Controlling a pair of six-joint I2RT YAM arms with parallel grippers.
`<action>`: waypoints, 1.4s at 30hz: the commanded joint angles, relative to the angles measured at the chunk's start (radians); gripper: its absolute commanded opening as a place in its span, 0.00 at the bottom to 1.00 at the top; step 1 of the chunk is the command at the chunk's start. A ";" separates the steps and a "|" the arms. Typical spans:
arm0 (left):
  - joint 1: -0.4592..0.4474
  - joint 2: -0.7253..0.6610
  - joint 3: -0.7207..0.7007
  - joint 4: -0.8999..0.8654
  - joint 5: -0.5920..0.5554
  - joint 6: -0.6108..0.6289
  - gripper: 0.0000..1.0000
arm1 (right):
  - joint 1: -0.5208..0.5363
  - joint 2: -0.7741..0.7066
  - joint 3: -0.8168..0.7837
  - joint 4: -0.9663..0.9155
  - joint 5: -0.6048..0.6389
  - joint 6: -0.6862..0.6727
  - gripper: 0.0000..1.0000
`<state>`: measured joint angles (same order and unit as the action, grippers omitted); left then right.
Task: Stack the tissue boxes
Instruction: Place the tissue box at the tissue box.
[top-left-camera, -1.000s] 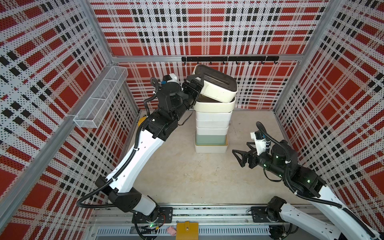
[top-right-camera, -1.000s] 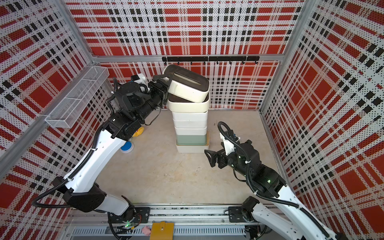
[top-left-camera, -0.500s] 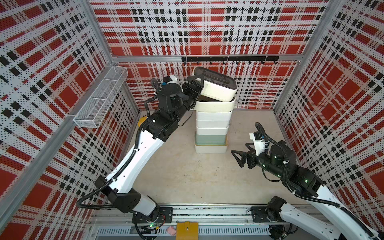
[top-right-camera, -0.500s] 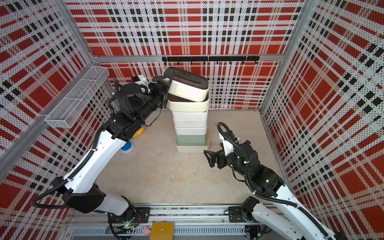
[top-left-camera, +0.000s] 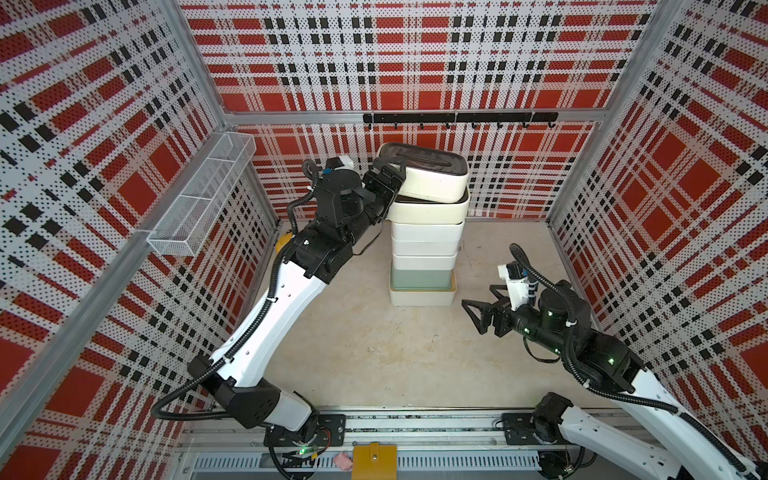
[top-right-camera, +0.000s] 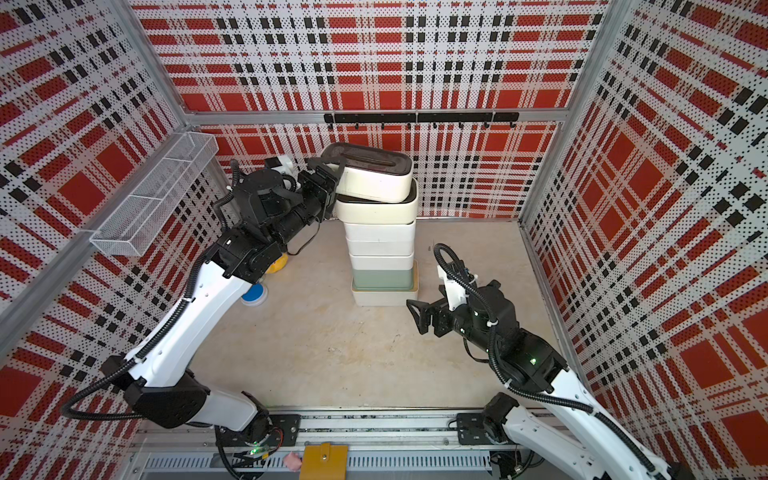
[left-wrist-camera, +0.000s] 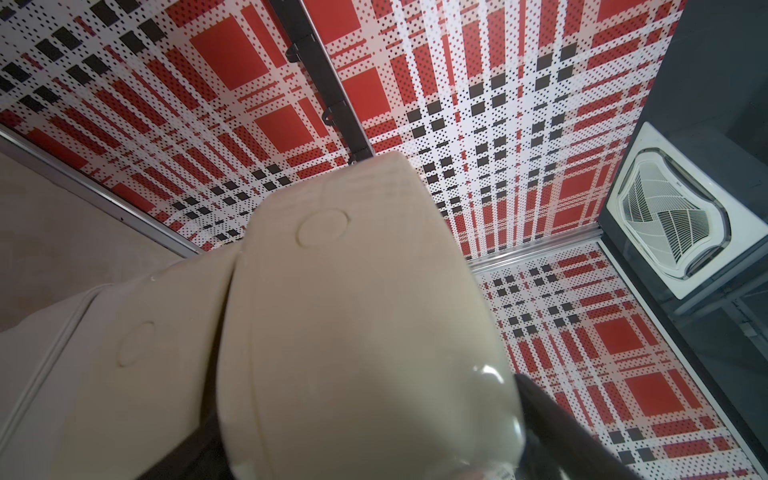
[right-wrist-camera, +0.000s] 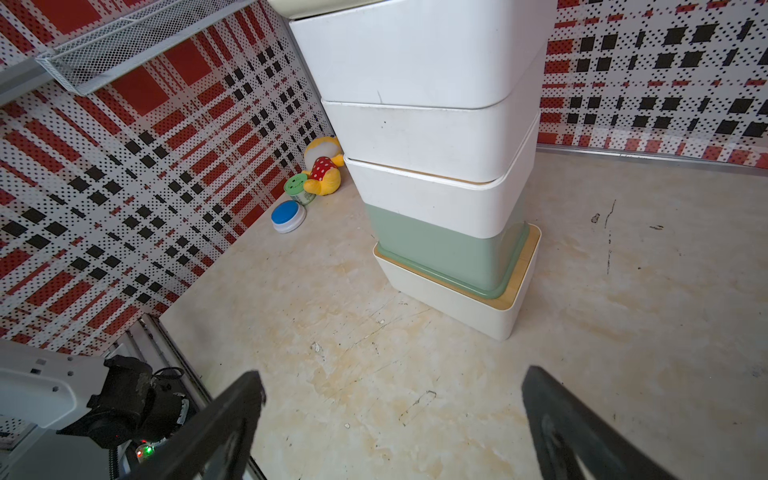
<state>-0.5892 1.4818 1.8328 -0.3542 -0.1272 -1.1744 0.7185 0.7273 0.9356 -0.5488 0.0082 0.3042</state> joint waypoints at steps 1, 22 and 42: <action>0.013 -0.028 0.003 -0.006 0.029 0.032 0.91 | -0.001 -0.003 -0.006 0.052 -0.003 0.003 1.00; 0.022 0.010 0.069 -0.101 0.083 0.123 0.97 | -0.001 0.004 -0.017 0.067 -0.004 0.011 1.00; 0.023 0.025 0.127 -0.173 0.073 0.194 0.99 | -0.002 0.005 -0.026 0.073 0.000 0.017 1.00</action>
<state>-0.5716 1.5021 1.9217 -0.5175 -0.0414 -1.0157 0.7185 0.7345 0.9176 -0.5190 0.0078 0.3153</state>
